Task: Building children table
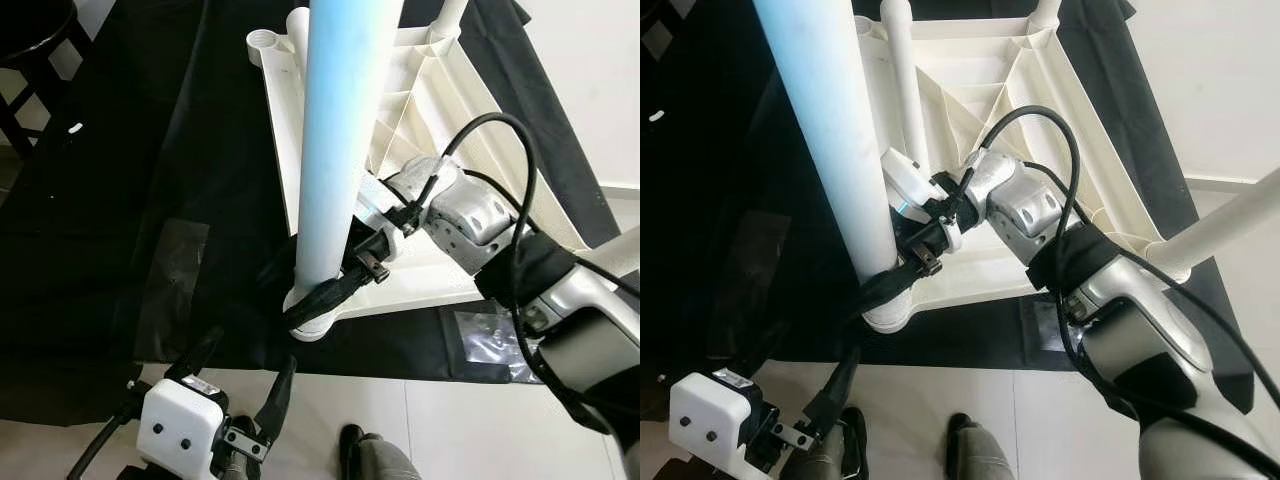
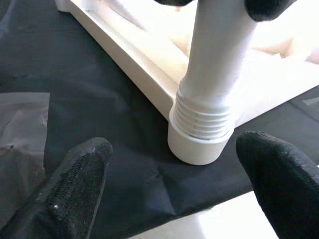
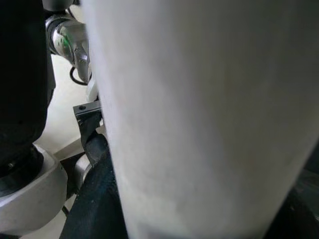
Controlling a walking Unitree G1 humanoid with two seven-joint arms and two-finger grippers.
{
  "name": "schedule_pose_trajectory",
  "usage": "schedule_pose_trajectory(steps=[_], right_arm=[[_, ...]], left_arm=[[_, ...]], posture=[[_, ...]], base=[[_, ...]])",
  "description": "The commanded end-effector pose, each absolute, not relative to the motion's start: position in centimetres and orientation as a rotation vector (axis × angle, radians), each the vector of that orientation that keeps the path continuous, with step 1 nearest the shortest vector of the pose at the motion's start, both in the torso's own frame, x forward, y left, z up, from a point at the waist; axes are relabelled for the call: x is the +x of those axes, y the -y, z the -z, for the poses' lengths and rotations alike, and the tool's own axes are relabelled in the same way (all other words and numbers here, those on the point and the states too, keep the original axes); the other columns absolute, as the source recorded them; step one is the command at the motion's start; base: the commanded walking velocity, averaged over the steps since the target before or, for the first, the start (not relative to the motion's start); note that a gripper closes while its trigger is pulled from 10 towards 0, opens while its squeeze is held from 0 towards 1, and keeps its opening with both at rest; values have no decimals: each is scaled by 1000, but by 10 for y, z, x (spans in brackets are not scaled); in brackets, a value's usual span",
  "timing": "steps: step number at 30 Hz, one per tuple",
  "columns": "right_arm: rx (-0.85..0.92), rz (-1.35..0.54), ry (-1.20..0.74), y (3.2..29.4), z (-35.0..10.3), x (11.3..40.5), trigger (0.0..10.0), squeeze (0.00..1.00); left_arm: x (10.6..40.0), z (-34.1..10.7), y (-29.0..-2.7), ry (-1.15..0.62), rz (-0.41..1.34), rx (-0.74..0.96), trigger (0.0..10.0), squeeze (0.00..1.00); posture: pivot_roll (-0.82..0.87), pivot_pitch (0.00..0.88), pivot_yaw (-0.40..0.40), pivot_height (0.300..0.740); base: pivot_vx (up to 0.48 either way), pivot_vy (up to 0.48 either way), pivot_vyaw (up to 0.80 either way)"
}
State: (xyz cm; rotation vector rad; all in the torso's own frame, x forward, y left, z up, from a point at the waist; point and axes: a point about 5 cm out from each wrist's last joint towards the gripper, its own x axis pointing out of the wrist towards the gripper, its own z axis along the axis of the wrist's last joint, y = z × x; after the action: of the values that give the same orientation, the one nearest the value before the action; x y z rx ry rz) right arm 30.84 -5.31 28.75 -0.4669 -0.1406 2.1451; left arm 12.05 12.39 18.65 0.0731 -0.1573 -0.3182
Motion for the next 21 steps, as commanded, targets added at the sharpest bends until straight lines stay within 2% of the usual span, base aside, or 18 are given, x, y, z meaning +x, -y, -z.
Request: schedule_pose_trajectory(steps=[1, 14, 21], right_arm=[[-480, -2145, 76, 57, -278, 311, 10000, 0], [-517, -2188, 62, 55, -274, 304, 10000, 0], [-607, -2217, 32, 58, -264, 299, 10000, 0]], left_arm=[[117, -182, -123, 132, 331, 84, 10000, 0], [115, -183, -122, 131, 330, 84, 10000, 0], [113, -183, -122, 127, 327, 82, 10000, 0]], posture=[[50, 368, -96, 740], [56, 381, -101, 740], [54, 384, -97, 740]], base=[[0, 0, 0], [0, 0, 0], [0, 0, 0]])
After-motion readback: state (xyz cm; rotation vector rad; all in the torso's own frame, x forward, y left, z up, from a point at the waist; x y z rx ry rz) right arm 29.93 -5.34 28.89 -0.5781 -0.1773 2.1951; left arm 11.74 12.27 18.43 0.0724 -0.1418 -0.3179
